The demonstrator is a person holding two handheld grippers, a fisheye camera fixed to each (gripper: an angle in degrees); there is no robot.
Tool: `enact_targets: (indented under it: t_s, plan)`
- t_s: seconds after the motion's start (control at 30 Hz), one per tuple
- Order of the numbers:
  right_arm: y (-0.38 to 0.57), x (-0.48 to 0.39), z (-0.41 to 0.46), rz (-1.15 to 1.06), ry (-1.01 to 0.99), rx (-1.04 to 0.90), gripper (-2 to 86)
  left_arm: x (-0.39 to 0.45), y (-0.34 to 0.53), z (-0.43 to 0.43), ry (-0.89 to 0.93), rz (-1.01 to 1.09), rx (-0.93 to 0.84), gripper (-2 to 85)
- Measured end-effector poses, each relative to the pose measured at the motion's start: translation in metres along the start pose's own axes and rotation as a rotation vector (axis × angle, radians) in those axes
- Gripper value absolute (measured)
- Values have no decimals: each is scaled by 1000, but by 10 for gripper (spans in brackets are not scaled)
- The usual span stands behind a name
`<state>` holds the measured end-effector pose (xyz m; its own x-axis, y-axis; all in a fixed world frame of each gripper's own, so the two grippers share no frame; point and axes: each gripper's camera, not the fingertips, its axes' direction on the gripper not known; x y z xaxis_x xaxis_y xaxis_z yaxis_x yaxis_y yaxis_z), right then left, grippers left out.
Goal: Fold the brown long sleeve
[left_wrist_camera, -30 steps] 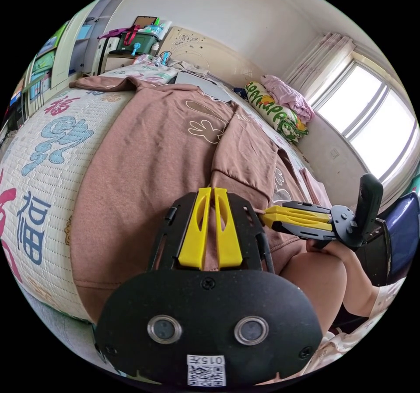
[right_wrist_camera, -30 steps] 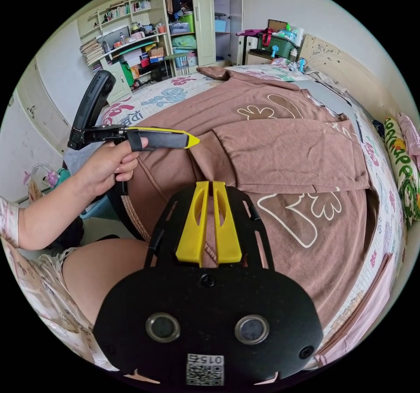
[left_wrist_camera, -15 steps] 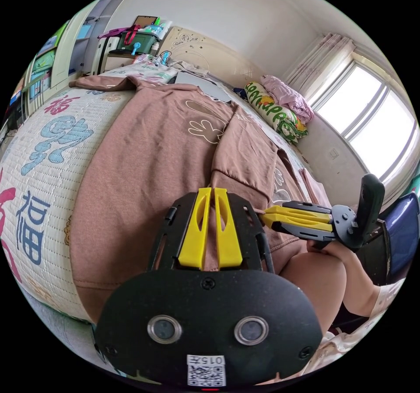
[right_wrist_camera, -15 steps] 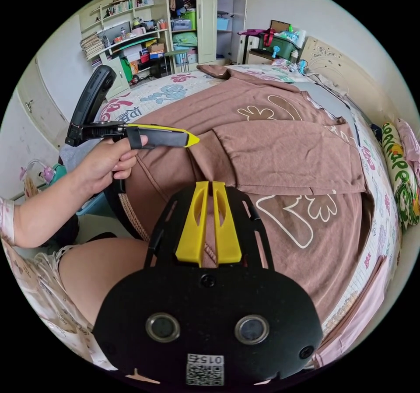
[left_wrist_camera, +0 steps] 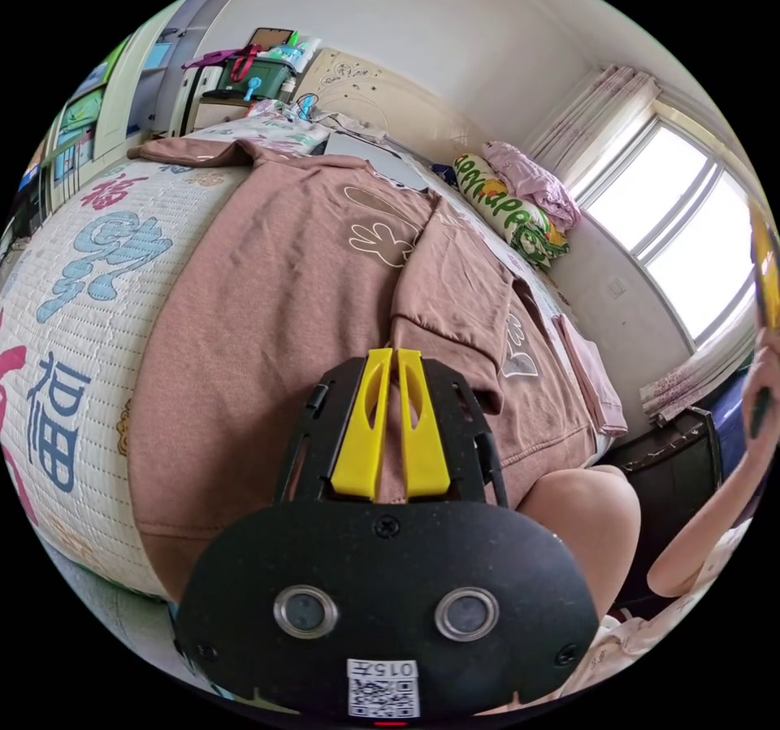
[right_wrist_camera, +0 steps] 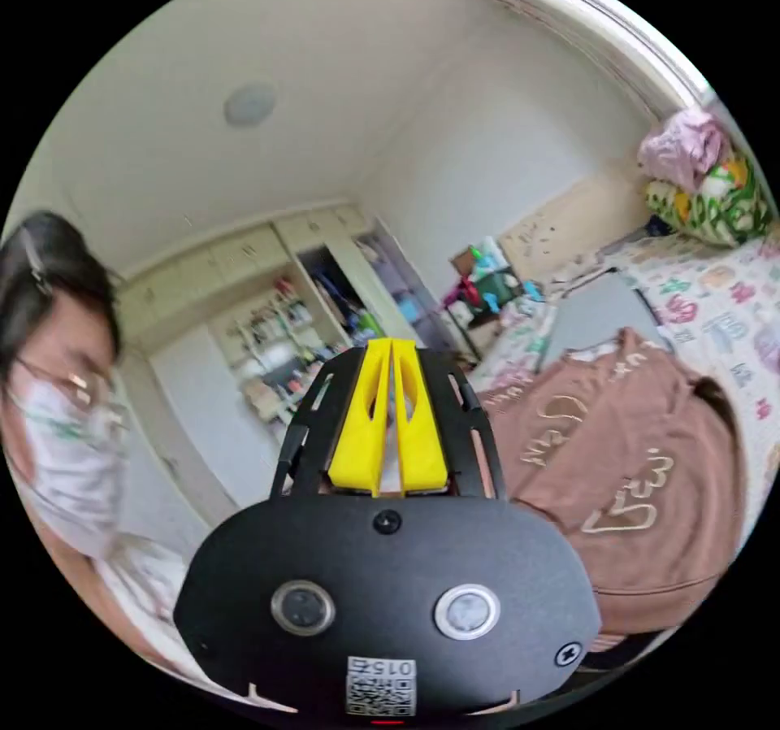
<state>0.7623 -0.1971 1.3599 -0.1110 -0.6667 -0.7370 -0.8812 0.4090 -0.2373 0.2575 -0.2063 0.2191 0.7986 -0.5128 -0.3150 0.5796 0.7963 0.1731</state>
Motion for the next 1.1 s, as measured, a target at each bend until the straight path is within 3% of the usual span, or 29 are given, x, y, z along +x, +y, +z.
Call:
enact_targets:
  t_s: [0.1,0.3,0.53,0.73,0.83,0.9,0.93,0.97,1.1]
  plan:
    - [-20,-61,-55,70,-263,103,-5,-13,9,-1,13,-5,1,3]
    - [-13,-121,-127,34,-375,226,-5,-43,28,-5,51,-24,4,1]
    - [15,-126,-136,22,-445,267,-5,-74,53,-15,67,-28,6,-1]
    - [63,-110,-108,-104,-339,269,-5,-107,74,-33,148,-74,7,-3]
    - [101,-80,-67,-284,-52,205,-5,-114,88,-85,188,-26,158,-3]
    - [149,-25,9,-492,297,22,-5,-124,85,-126,125,18,297,-3]
    - [164,-4,34,-533,379,-52,-6,-143,76,-150,58,1,375,-1]
    - [197,48,86,-582,507,-229,-6,-155,71,-160,30,-11,410,2]
    - [323,268,243,-423,636,-871,-9,-270,2,-181,-84,-155,454,60]
